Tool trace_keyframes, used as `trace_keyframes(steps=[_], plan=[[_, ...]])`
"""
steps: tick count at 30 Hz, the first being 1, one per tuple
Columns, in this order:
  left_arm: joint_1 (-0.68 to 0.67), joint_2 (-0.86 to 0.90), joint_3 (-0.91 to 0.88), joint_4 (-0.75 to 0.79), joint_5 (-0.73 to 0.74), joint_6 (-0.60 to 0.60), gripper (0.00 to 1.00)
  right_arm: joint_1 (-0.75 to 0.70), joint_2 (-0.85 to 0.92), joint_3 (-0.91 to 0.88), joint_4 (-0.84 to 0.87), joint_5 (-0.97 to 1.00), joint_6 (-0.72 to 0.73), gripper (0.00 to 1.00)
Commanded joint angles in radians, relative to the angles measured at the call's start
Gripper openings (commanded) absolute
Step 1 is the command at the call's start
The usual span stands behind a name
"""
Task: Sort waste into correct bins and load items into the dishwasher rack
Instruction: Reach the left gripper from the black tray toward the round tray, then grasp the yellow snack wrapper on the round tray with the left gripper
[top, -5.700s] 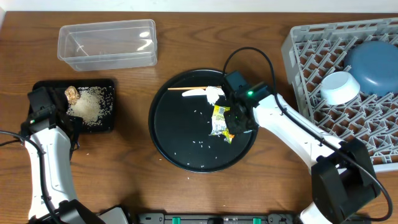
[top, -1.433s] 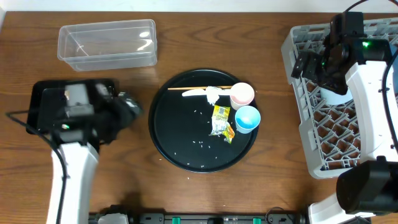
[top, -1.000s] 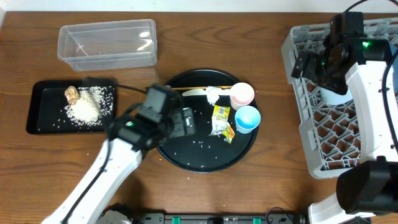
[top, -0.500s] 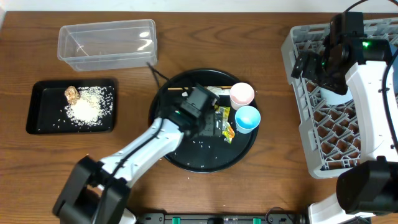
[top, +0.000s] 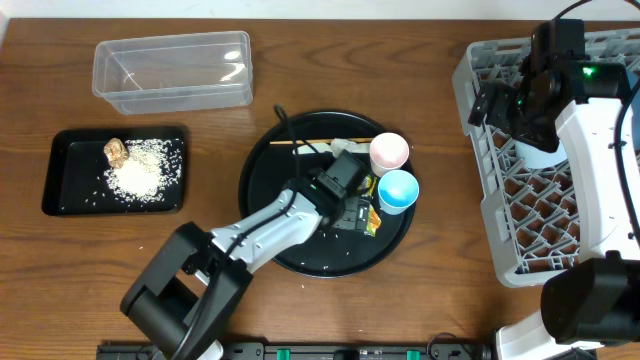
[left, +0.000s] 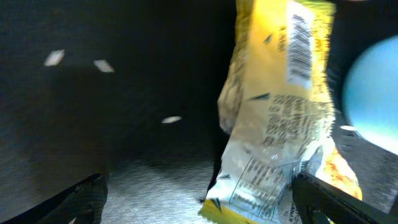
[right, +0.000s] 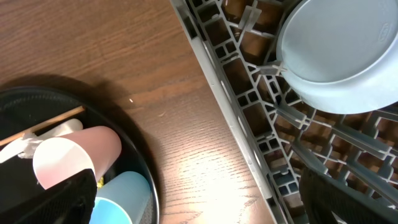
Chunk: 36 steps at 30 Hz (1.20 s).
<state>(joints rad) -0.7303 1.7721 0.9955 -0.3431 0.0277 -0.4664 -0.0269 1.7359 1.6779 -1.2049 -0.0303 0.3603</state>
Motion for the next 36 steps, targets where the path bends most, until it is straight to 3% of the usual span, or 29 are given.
trace_keyframes(steps=[1, 6, 14, 24, 26, 36], plan=[[-0.029, 0.002, 0.006, 0.029, 0.006, 0.018, 0.96, 0.001, -0.010, 0.010, 0.000, -0.004, 0.013, 0.99], [-0.035, 0.002, 0.006, 0.051, 0.006, 0.018, 0.93, 0.001, -0.010, 0.010, 0.000, -0.004, 0.013, 0.99], [-0.034, 0.006, 0.006, 0.051, 0.006, 0.014, 0.49, 0.001, -0.010, 0.010, 0.000, -0.004, 0.013, 0.99], [-0.034, 0.006, 0.005, 0.057, 0.007, -0.044, 0.19, 0.001, -0.010, 0.010, 0.000, -0.004, 0.013, 0.99], [-0.034, 0.006, 0.005, 0.057, 0.010, -0.044, 0.07, 0.001, -0.010, 0.010, 0.000, -0.004, 0.013, 0.99], [-0.032, -0.010, 0.006, 0.050, 0.010, -0.043, 0.06, 0.002, -0.010, 0.010, 0.000, -0.004, 0.013, 0.99]])
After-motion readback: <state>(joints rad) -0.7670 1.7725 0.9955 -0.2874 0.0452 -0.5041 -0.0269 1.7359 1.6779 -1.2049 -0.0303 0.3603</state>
